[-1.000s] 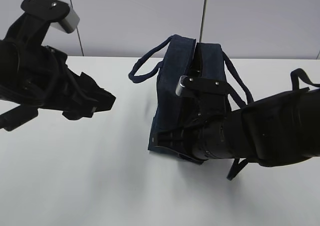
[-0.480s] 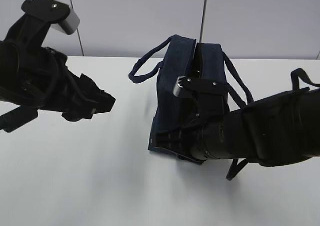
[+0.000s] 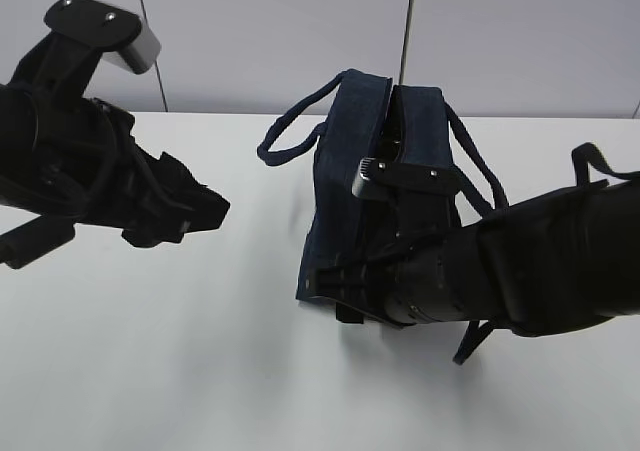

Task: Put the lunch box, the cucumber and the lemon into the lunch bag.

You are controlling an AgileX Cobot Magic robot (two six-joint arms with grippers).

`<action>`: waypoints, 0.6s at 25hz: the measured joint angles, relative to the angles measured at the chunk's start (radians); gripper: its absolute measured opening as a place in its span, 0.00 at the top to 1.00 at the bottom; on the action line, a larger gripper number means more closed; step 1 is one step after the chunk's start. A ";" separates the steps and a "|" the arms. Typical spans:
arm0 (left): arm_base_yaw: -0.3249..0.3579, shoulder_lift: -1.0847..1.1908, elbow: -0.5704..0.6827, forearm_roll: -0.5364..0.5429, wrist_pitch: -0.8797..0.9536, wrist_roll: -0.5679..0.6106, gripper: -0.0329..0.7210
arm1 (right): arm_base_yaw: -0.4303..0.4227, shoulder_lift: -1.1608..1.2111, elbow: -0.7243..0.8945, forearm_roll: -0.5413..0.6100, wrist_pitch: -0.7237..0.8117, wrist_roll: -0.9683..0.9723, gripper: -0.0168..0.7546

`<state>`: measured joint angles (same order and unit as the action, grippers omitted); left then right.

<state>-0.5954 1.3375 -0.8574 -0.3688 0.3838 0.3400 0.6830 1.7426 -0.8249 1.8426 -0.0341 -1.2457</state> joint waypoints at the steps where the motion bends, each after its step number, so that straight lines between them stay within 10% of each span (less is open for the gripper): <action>1: 0.000 0.000 0.000 0.000 0.000 0.000 0.46 | 0.000 0.011 -0.002 0.000 -0.002 0.009 0.43; 15: 0.000 0.000 0.000 0.002 0.012 0.000 0.46 | 0.000 0.088 -0.094 0.000 -0.075 0.034 0.47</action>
<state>-0.5954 1.3375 -0.8574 -0.3667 0.3956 0.3400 0.6830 1.8306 -0.9189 1.8426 -0.1094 -1.2115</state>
